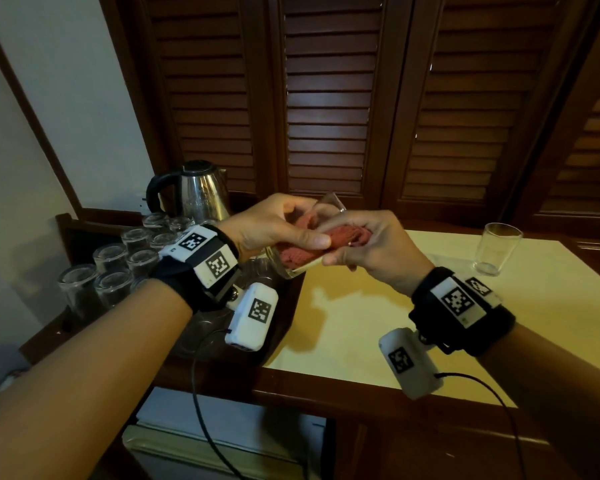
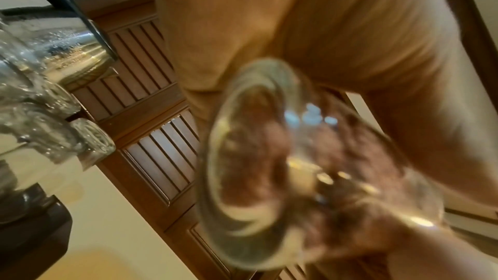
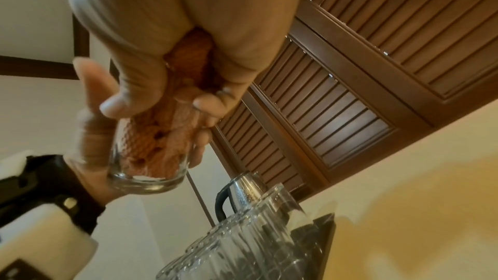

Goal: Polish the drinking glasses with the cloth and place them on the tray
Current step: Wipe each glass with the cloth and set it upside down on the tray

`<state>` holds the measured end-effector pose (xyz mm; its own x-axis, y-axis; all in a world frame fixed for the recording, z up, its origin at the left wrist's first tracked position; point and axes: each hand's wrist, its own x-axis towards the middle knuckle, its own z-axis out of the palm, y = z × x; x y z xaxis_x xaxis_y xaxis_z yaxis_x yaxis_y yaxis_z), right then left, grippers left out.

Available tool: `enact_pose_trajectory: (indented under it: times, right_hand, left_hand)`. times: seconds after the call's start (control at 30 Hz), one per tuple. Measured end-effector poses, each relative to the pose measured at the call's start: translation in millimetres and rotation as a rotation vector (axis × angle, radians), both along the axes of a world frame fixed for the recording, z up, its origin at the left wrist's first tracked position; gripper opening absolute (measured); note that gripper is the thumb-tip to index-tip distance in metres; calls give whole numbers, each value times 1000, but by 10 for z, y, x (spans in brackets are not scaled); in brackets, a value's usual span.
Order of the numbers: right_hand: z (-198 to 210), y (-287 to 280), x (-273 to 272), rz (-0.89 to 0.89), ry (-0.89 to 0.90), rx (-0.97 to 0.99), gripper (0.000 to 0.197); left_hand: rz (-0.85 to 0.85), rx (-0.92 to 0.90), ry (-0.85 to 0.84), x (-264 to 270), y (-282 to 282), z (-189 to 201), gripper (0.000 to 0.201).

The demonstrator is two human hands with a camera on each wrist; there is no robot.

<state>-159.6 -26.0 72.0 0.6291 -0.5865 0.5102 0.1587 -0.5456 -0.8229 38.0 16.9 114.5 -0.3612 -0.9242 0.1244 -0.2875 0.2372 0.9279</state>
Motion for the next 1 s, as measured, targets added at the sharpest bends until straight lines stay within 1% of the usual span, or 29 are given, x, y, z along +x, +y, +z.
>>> enact_pose_trajectory:
  times: [0.07, 0.13, 0.2, 0.27, 0.3, 0.33, 0.43, 0.47, 0.5, 0.53, 0.57, 0.6, 0.63, 0.67, 0.7, 0.73, 0.77, 0.8, 0.83, 0.9, 0.93, 0.97, 1.0]
  right_hand:
    - [64, -4, -24, 19, -99, 5, 31]
    - [143, -21, -47, 26, -174, -34, 37]
    - [209, -53, -60, -6, -168, -142, 39]
    - [234, -86, -54, -46, -104, -192, 35]
    - [233, -95, -48, -51, -83, -150, 33]
    - [223, -97, -43, -47, -71, -70, 32]
    - [148, -89, -12, -21, -111, 190, 32]
    - [127, -84, -2, -25, -139, 255, 32]
    - [114, -80, 8, -33, -169, 295, 32]
    - [105, -74, 16, -44, -200, 309, 31]
    - [100, -75, 19, -56, -229, 295, 29]
    - [108, -71, 13, -71, -246, 244, 28]
    - [121, -80, 7, -94, -242, 160, 30]
    - [134, -93, -6, -123, -218, 58, 36]
    - [147, -104, -19, -149, -178, -43, 43]
    - [166, -108, -24, -169, -139, -116, 46]
    - [181, -107, -25, -169, -117, -138, 45]
    - [190, -99, -25, -146, -116, -104, 41]
    - [192, -78, -23, -105, -131, -20, 37]
    - [173, -19, -9, 7, -192, 240, 34]
    - [159, 5, -4, 40, -222, 349, 33]
    - [145, 20, 5, 49, -248, 423, 32]
    - [141, 23, 18, 40, -267, 457, 28]
  left_hand:
    - [14, 26, 82, 86, 19, -53, 89]
    - [24, 70, 145, 120, 57, -90, 92]
    - [34, 73, 195, 89, 88, -103, 83]
    - [121, -7, 204, 60, 83, -73, 70]
    - [179, -80, 155, 49, 78, -37, 67]
    - [232, -170, 64, 36, 84, 1, 67]
    - [421, -490, -369, -37, 128, 82, 82]
    - [465, -564, -457, -66, 132, 77, 84]
    - [493, -591, -485, -92, 129, 70, 86]
    - [512, -558, -459, -101, 114, 51, 88]
    - [513, -453, -372, -97, 96, 27, 88]
    - [471, -275, -215, -100, 89, 23, 83]
    - [378, -58, -11, -120, 111, 41, 72]
    - [282, 121, 171, -143, 130, 46, 59]
    - [227, 209, 304, -163, 145, 50, 49]
    - [225, 224, 380, -180, 143, 51, 46]
    - [249, 199, 417, -191, 139, 58, 47]
    - [281, 135, 413, -191, 125, 60, 51]
    - [317, 39, 367, -187, 118, 67, 56]
    - [400, -241, 154, -153, 98, 63, 65]
    - [413, -377, 48, -142, 95, 48, 68]
    - [413, -458, -23, -137, 100, 29, 70]
    - [418, -486, -60, -144, 108, 15, 72]
